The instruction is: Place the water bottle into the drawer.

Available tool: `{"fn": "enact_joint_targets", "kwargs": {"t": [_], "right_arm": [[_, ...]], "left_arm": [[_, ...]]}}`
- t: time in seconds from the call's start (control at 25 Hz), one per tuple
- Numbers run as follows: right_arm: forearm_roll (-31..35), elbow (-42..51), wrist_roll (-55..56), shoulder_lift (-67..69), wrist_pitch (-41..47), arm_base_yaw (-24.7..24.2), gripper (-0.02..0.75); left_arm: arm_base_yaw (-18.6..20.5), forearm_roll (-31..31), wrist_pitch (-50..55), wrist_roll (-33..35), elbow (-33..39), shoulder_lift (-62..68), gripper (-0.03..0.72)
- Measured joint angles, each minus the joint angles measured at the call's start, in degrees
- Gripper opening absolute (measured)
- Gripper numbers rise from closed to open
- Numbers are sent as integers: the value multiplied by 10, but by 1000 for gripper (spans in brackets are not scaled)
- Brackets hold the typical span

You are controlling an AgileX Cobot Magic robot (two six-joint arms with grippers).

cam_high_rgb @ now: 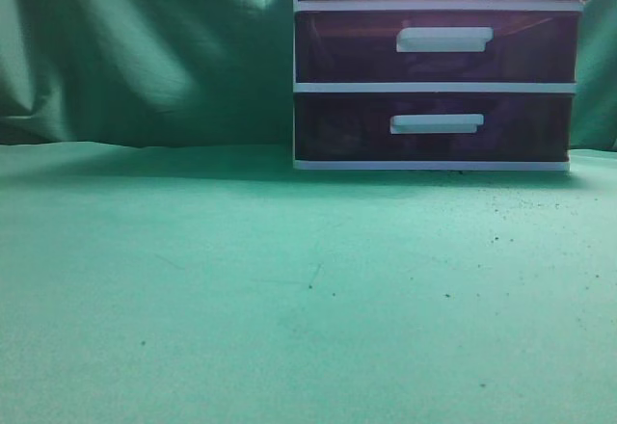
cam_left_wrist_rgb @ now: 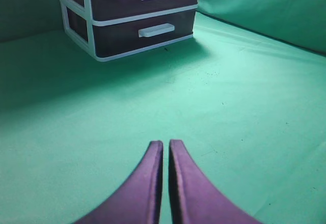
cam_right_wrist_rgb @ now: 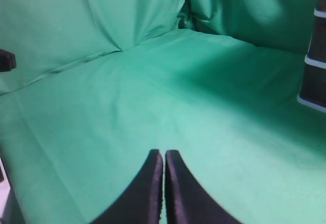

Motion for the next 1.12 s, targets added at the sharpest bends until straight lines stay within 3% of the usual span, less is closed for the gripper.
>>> {"fn": "enact_joint_targets", "kwargs": {"t": [0.16,0.32,0.52,0.88,1.12], "right_arm": [[-1,0,-6,0,18,0,0],[-54,6,-44,-27,45,-13,0],[-73,73,-18,-112,56,-123,0],[-75,172,-7,-233,63,-375,0],[-76,185,-2,-233,102,-448,0]], "left_arm": [[0,0,0,0,0,0,0],[0,0,0,0,0,0,0],[0,1,0,0,0,0,0],[0,1,0,0,0,0,0],[0,1,0,0,0,0,0]]}}
